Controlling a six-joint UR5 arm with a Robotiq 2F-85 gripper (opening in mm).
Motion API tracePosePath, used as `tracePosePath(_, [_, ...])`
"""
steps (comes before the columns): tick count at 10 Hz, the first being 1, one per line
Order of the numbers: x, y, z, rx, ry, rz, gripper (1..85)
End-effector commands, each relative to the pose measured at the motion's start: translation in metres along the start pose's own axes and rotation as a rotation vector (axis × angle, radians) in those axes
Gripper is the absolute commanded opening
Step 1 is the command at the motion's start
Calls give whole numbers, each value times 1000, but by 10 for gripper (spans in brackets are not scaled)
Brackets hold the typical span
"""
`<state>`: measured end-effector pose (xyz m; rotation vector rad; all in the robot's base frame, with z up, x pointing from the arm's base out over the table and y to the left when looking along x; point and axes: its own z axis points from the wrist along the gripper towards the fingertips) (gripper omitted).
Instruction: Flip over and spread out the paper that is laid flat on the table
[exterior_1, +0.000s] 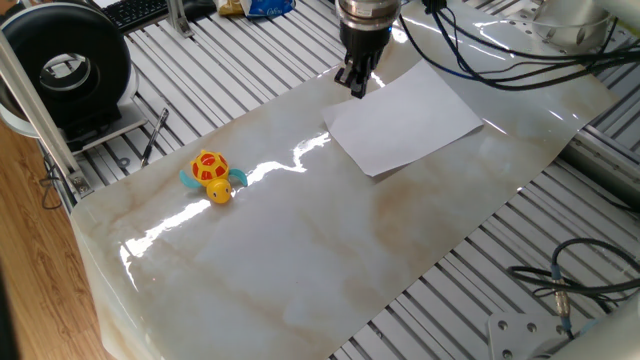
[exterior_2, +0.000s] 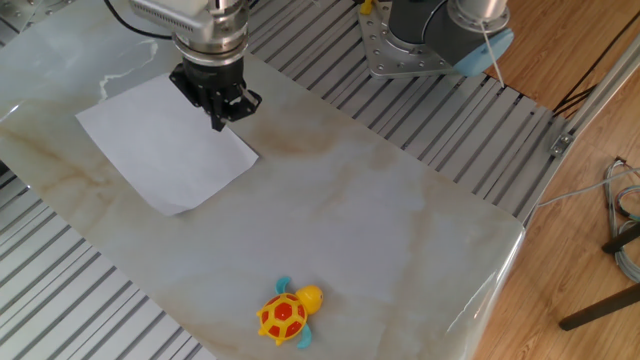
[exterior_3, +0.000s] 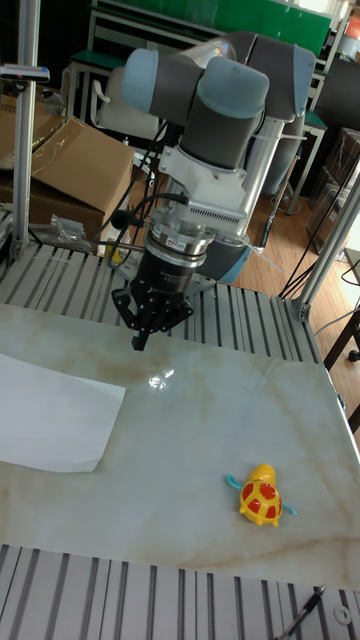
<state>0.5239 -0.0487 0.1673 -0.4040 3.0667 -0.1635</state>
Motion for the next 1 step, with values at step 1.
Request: tracePosePath(1, [8,2,5,-12,22,19,10])
